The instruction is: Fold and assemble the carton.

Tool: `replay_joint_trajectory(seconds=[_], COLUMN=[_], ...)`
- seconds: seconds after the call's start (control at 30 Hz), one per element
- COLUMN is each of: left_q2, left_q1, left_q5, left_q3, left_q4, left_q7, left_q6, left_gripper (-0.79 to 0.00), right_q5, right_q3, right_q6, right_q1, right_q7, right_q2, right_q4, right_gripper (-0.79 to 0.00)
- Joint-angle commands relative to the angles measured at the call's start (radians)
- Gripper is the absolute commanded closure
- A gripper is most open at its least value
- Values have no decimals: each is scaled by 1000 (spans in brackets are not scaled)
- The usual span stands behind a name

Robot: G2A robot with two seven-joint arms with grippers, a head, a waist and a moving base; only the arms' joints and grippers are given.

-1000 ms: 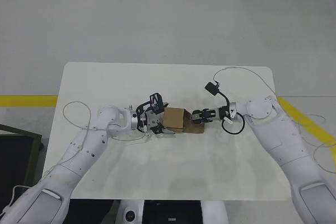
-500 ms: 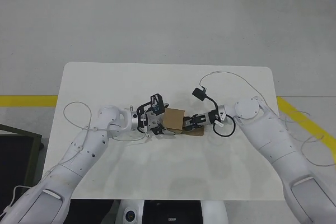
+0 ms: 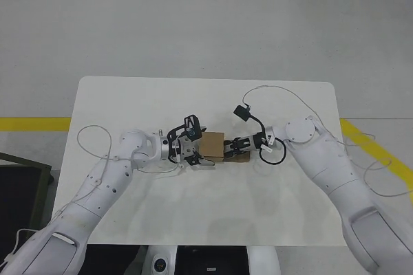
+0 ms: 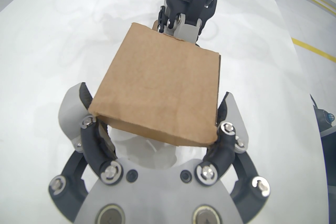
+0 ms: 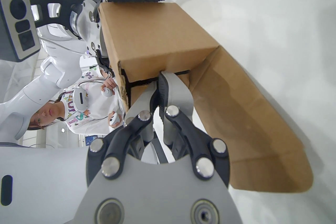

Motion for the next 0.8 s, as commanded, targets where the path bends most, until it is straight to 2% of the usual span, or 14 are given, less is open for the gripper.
replay_joint_trajectory(seconds=[0.0,0.3,0.37,0.4,0.43,0.67,0.77], left_q2=[0,-1,-1,-1,-1,-2,-2], left_q1=[1,2,2,3,3,7,8], left_q5=[0,-3,-1,-2,-1,-2,-3], left_q3=[-1,-9,-11,-12,-12,-16,-18], left_q4=[-1,0,-2,-2,-3,-4,-5], left_q7=[-1,-3,-3,-2,-2,-4,-6], left_q6=[2,9,8,10,10,11,11], left_gripper=[-785,-785,-785,-785,-785,-785,-785], right_q5=[0,-52,-74,-85,-96,-137,-151], right_q3=[14,114,141,156,171,276,310], right_q6=[-3,41,68,80,91,146,157], right_q1=[-3,-37,-52,-61,-71,-171,-207], right_q7=[11,71,79,81,81,61,48], right_q2=[6,65,80,89,97,146,161], right_q4=[-3,-106,-141,-159,-175,-285,-319], right_gripper=[0,-3,-46,-117,-148,-339,-351])
